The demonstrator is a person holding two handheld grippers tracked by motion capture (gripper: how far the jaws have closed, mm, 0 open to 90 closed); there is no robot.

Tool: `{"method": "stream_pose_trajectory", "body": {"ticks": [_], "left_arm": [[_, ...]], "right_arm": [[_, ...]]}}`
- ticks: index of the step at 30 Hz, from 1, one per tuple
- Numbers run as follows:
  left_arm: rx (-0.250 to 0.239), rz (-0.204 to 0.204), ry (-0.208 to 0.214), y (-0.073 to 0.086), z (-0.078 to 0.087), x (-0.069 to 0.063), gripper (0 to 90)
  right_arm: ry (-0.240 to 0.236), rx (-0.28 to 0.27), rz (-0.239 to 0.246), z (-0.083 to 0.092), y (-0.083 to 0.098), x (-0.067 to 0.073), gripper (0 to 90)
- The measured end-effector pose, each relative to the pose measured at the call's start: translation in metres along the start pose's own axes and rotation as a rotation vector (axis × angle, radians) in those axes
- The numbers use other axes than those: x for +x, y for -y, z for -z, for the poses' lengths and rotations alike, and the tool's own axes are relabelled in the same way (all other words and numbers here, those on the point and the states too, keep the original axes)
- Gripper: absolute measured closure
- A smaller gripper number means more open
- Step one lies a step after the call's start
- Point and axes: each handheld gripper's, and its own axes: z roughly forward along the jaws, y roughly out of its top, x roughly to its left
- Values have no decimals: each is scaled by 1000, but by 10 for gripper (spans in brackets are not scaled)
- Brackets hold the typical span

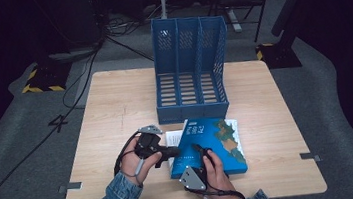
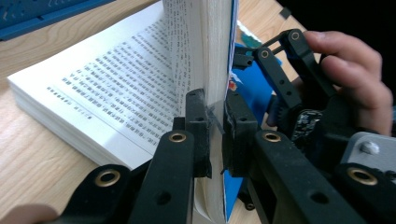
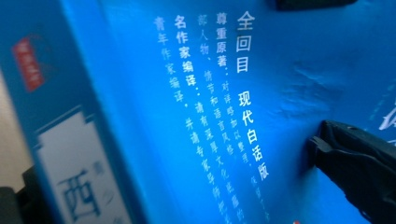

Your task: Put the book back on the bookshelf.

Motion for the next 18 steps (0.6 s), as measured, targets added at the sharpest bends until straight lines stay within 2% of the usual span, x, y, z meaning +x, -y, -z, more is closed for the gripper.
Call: {"method": "stream_pose_trajectory", "body": {"ticks": [2,6,7,8,9,10,11,13,14,15,16,17,18], "left_arm": [[-8,9,-1,0,-1,1,818],[-34,3,-46,0,-3,5,812],[-43,-2,-77,1,-5,7,810],[-44,-3,-87,1,-6,8,806],[-44,-3,-87,1,-6,8,800],[-43,-5,-96,2,-6,10,800],[-29,-1,-124,3,-8,14,766],[-25,13,-120,5,-9,17,743],[-28,34,-105,6,-9,21,743],[-25,63,-84,8,-10,28,729],[-25,63,-84,8,-10,28,713],[-10,70,-97,9,-11,30,713],[22,63,-135,11,-12,31,677]], "right_arm": [[2,4,3,-2,1,-2,0],[-19,9,13,-10,2,-10,10],[-32,9,11,-11,2,-12,24],[-52,11,15,-12,2,-14,37],[-52,11,15,-12,2,-14,37],[-70,16,29,-13,1,-15,63],[-115,24,53,-12,-1,-17,161],[-146,38,72,-11,-3,-17,220],[-146,38,72,-11,-3,-17,220],[-151,48,98,-11,-5,-16,260],[-161,49,120,-11,-6,-16,280],[-161,49,120,-11,-6,-16,280],[-160,55,129,-11,-7,-16,320]]}}
